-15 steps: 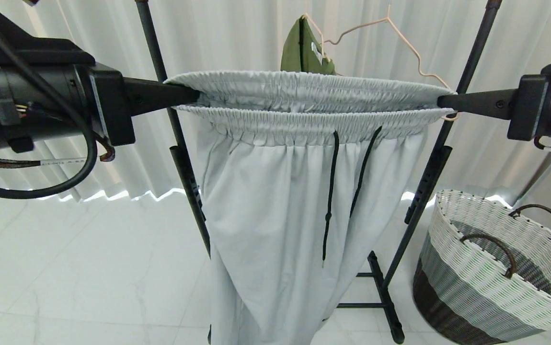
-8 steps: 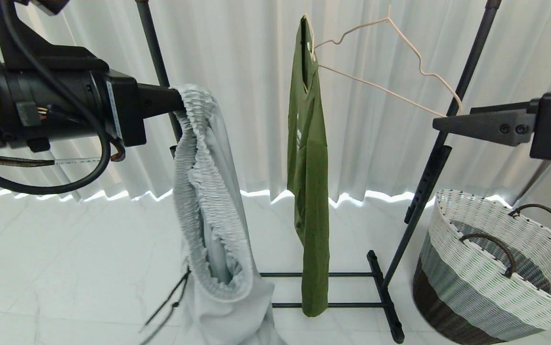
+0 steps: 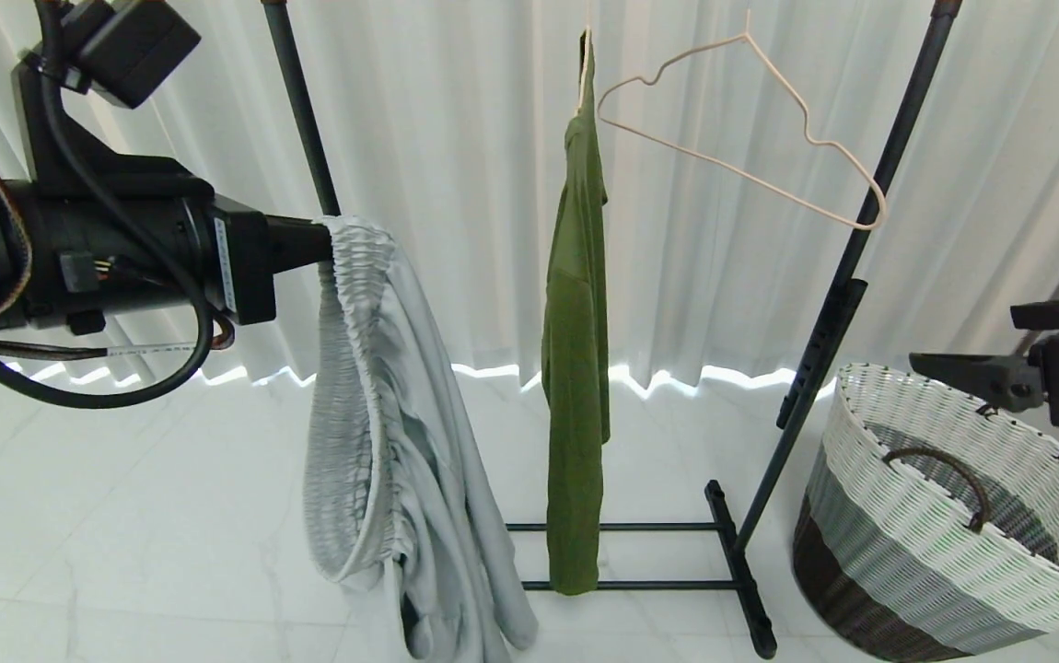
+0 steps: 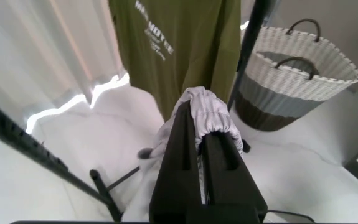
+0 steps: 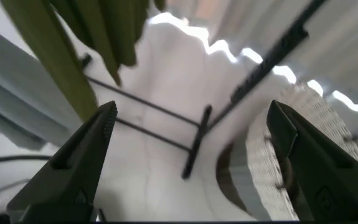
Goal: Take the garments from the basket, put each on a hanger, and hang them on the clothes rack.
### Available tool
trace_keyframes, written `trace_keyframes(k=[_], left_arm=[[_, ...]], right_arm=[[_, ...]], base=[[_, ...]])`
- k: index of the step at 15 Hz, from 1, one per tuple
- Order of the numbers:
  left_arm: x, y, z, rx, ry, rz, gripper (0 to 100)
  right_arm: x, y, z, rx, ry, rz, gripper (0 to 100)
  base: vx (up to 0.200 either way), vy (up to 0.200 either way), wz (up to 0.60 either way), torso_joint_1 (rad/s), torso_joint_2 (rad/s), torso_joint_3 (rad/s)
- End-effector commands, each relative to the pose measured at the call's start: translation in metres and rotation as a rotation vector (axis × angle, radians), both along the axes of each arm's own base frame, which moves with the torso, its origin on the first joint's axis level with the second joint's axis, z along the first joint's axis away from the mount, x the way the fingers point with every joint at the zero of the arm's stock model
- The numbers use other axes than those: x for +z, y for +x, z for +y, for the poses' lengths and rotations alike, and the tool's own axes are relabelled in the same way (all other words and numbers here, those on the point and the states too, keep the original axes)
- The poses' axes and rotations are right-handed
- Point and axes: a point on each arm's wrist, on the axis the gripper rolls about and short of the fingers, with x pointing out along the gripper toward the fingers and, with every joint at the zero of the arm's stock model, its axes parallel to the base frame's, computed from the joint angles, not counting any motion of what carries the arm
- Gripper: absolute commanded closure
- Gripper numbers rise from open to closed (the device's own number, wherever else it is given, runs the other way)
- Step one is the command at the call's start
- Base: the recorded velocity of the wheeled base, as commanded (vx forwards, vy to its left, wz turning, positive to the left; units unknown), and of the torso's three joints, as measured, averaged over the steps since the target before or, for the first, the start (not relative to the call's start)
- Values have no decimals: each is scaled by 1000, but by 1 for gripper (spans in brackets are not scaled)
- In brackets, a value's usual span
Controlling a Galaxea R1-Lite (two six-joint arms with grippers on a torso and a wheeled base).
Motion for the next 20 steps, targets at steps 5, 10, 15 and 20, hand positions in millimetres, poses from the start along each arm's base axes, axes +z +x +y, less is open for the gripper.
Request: trace_keyframes(k=[5, 10, 15, 20], left_arm=[[-1, 2, 5, 22, 0, 3, 100], [0, 4, 6, 30, -1, 0, 100], [2, 4, 8, 40, -2, -5, 100], [6, 8, 13, 62, -6, -18, 100]], right_arm=[[-29, -14, -15, -46, -8, -92, 0], [-32, 16, -11, -95, 128, -306, 0], [-43, 17, -23, -185, 106, -308, 0], [-67, 0, -32, -141, -41, -289, 0]], base=[[0, 0, 0, 0, 0, 0], [0, 0, 0, 0, 0, 0], [0, 0, 0, 0, 0, 0], [0, 0, 0, 0, 0, 0]])
